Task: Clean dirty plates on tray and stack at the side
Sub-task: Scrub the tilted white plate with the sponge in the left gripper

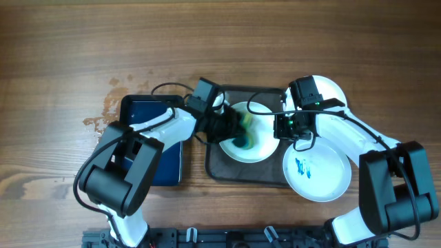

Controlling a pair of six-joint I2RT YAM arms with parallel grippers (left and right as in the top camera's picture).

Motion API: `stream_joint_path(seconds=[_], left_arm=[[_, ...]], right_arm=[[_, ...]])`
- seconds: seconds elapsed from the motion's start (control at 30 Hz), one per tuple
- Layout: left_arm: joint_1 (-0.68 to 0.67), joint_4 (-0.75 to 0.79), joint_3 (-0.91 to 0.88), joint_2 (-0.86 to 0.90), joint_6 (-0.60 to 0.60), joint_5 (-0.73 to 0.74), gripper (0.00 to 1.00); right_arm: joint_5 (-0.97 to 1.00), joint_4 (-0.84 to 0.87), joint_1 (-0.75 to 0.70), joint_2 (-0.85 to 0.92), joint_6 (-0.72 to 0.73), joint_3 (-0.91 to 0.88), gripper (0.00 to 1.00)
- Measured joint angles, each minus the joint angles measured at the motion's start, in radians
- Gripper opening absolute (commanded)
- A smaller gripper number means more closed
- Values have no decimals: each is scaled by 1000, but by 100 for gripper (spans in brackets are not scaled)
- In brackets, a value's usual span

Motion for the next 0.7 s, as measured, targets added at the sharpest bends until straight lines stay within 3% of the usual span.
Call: stream_joint_path(seconds=[0.17, 0.4, 0.53, 0.7], left_arm=[[35, -175, 33, 12, 138, -77, 4], [40, -254, 68, 5, 174, -130, 4], [17, -185, 94, 34, 145, -80, 4], [-81, -69, 114, 70, 18, -69, 4]], right_arm=[[-2, -2, 0, 0, 0, 0, 4], [-4, -6, 0, 0, 0, 0, 4], [-6, -8, 0, 0, 0, 0, 4], [-6, -22, 0, -2, 0, 0, 4]])
